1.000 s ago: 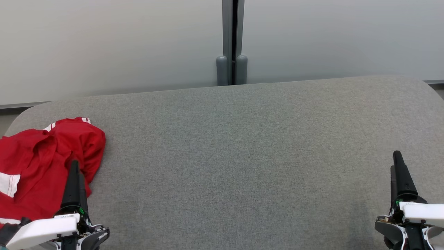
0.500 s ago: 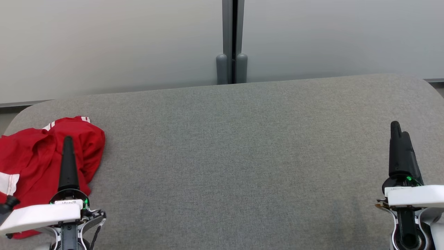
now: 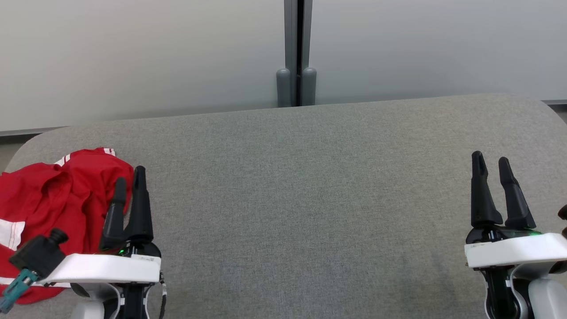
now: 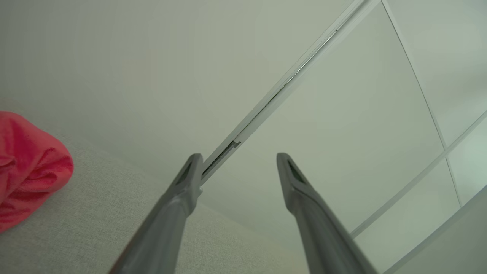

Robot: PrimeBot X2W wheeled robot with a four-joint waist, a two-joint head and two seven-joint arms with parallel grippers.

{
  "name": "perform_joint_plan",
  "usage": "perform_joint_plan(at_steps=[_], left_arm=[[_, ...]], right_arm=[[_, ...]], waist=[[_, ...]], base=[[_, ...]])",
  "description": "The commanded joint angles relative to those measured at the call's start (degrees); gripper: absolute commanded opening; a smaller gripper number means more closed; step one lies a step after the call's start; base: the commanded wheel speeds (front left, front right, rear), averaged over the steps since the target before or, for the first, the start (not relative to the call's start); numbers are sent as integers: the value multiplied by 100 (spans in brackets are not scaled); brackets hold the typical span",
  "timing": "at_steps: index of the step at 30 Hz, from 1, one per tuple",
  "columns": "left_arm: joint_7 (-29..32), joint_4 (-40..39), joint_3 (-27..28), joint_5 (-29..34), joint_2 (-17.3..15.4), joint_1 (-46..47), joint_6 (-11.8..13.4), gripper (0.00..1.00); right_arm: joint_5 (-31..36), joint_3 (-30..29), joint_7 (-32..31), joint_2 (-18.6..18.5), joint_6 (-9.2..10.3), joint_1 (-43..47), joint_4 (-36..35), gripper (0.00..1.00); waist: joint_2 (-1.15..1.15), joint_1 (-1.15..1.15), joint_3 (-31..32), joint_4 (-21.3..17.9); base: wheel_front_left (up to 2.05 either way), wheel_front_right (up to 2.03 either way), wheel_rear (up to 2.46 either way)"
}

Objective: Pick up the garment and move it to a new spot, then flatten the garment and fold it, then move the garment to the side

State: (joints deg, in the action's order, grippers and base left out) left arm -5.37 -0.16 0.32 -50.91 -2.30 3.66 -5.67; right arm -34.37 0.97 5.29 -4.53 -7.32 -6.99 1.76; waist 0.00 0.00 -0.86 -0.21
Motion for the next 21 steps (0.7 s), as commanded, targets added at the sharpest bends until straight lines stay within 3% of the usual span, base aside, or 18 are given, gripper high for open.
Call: perform_joint_plan(at_steps=[1,11,21], left_arm=[[-52,-79,-61,254,-39,48,39,100],[-219,48,-647,1835,-44,0,325,100],[-375,254,-1013,2703,-176,33,740,100]], right_arm=[[194,34,62,-46,-21,-48,-27,100],[1165,143,229,-84,-22,28,284,100],[1932,271,381,3,-23,-16,398,100]], waist=[[0,0,2,2],[0,0,-2,-2],[0,0,10,-36]], base=[[0,0,0],[0,0,0],[0,0,0]])
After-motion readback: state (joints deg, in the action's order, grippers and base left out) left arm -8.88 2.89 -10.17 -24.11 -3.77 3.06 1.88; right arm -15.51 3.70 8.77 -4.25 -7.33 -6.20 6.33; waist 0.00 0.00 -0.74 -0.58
